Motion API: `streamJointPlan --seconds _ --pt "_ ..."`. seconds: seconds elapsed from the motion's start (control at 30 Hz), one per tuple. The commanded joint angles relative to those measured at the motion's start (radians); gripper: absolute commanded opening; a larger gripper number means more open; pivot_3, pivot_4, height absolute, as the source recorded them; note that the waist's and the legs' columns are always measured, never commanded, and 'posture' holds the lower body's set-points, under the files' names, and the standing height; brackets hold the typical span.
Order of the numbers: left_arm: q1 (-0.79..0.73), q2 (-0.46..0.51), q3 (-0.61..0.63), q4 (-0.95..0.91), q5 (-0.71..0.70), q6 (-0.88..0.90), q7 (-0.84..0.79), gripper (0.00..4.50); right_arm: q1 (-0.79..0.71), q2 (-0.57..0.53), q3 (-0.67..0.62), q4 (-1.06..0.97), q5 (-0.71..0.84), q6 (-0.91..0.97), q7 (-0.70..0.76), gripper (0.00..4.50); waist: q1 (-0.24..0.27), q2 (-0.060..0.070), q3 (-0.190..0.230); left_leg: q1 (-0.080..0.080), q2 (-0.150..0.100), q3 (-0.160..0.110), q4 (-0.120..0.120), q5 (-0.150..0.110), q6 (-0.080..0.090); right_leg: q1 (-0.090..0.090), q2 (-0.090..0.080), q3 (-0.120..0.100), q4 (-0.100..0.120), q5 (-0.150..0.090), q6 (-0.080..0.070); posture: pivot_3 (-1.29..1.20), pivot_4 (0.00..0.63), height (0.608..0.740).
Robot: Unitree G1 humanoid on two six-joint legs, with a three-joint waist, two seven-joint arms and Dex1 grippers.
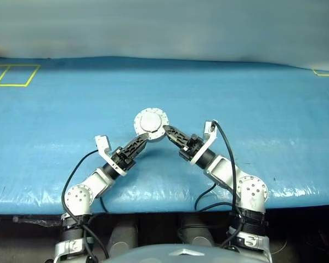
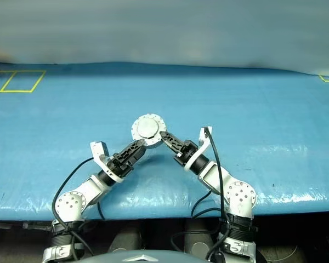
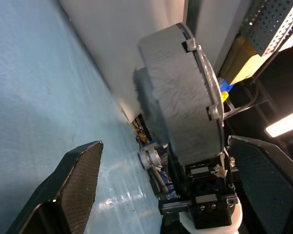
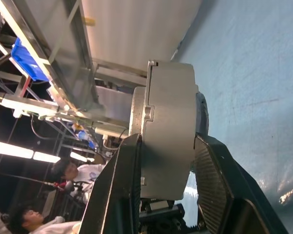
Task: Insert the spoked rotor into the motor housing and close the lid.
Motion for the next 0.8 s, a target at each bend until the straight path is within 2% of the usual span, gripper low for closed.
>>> streamJointPlan --seconds 0.03,0.4,0.6,0.8 --pt "-0.004 -0.007 0.005 -0.035 -0.028 0.001 -0.003 4.48 -0.015 -0.006 0.019 -0.056 0.061 -0.020 0.024 1.24 0.001 0.000 0.000 0.000 0.000 0.000 0.000 0.000 0.000 0.000 0.000 0.000 0.000 0.000 0.000 0.00 0.150 0.740" --pt "-0.030 -0.071 -0.004 0.008 0.004 -0.051 0.002 4.48 -0.002 -0.029 0.073 -0.084 0.071 -0.018 0.048 1.24 0.004 0.000 0.000 0.000 0.000 0.000 0.001 0.000 0.000 0.000 0.000 0.001 0.000 0.000 0.000 0.00 0.150 0.740" --pt "-0.032 -0.095 0.005 0.020 -0.019 -0.058 -0.007 2.76 0.003 -0.045 0.085 -0.086 0.071 -0.027 0.043 1.24 0.006 0.000 0.000 -0.001 -0.001 0.000 0.001 0.000 0.000 0.000 0.000 0.001 0.000 0.000 0.000 0.00 0.150 0.740" --pt "-0.033 -0.107 0.026 0.029 -0.046 -0.054 0.032 2.74 0.010 -0.064 0.099 -0.089 0.050 -0.047 0.044 1.24 0.005 0.000 0.000 -0.001 -0.001 0.000 0.001 0.000 0.000 0.000 0.000 0.001 0.000 0.000 0.000 0.00 0.150 0.740"
